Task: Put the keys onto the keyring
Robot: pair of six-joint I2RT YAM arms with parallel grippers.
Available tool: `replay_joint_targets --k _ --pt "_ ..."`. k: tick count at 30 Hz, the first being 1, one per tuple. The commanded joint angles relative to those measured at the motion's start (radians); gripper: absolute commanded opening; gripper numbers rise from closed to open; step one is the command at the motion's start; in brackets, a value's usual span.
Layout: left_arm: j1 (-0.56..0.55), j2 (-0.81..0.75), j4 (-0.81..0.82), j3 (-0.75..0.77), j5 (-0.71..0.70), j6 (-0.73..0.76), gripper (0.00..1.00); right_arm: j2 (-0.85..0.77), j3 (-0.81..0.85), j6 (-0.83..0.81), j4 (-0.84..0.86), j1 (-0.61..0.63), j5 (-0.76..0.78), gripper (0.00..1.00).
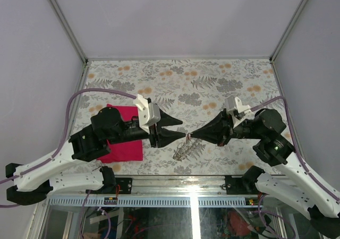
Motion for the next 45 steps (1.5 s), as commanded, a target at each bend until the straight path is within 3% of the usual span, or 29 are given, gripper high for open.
replay_joint_targets --k 1,17,24,45 --pt "-0.004 0.011 0.051 0.041 -0.035 -0.005 0.43 -0.049 0.023 -0.024 0.019 0.001 0.037 0.0" --pt "-0.004 0.001 0.06 0.021 -0.045 -0.024 0.51 -0.085 0.025 -0.007 0.058 0.002 0.023 0.0" --pt "-0.003 0.003 0.046 0.024 -0.052 -0.023 0.6 -0.058 0.047 -0.006 0.088 0.001 0.004 0.0" --pt "-0.003 -0.022 0.044 0.037 0.004 0.009 0.57 -0.018 0.047 0.062 0.235 0.002 -0.047 0.0"
